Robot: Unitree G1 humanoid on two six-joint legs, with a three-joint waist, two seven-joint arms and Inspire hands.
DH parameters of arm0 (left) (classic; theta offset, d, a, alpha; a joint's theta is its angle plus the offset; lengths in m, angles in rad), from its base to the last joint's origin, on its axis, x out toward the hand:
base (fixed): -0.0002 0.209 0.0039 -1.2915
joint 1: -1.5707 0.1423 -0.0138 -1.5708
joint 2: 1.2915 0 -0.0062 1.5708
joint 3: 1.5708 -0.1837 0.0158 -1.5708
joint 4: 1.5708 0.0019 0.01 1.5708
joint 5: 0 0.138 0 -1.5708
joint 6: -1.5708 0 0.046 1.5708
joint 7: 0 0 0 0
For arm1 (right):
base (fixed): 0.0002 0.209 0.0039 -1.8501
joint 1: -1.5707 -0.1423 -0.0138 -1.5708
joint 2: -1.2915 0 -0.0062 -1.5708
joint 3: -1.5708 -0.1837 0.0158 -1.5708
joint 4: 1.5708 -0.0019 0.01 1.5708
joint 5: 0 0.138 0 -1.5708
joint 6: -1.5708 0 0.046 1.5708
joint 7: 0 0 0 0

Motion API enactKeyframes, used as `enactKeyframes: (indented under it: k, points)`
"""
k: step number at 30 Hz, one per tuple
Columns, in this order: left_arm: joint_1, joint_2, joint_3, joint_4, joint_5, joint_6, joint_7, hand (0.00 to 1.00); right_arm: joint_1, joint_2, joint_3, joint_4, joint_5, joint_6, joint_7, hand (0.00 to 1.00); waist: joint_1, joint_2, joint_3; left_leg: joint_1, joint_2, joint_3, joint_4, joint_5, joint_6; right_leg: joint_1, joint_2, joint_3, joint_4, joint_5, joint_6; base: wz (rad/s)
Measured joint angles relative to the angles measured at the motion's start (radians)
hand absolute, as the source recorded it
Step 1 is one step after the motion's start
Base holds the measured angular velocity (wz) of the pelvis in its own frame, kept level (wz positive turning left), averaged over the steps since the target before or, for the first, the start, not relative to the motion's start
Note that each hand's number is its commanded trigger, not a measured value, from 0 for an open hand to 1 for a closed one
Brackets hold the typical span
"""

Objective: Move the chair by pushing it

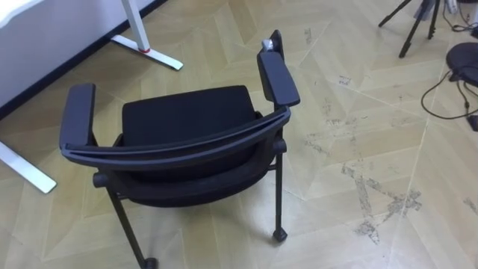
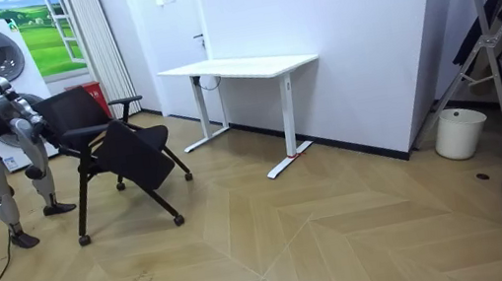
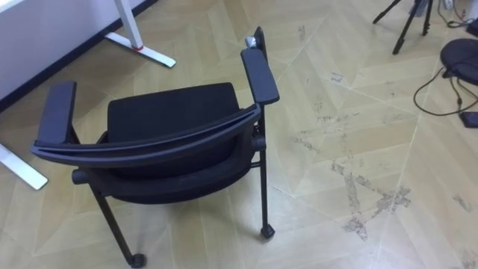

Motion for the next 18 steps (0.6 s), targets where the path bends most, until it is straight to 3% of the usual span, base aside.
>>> enactKeyframes:
  k: [7, 18]
  points:
    - [-0.001, -0.001, 0.001, 0.027, -0.009, 0.004, 0.006, 0.00, 0.014, 0.001, -0.003, 0.014, -0.006, 0.012, -0.041, 0.00, -0.003, 0.002, 0.0004, 0.003, 0.000, -0.003, 0.000, 0.000, 0.000, 0.002, 0.000, 0.000, 0.002, 0.000, 0.000, 0.00]
    - [0.010, -0.004, 0.036, 0.060, -0.125, 0.009, 0.008, 0.00, 0.013, 0.012, -0.057, 0.014, -0.043, 0.020, -0.119, 0.00, -0.015, 0.005, 0.0020, 0.001, 0.000, -0.003, 0.000, 0.000, 0.000, 0.004, 0.000, 0.000, 0.002, 0.000, 0.000, 0.00]
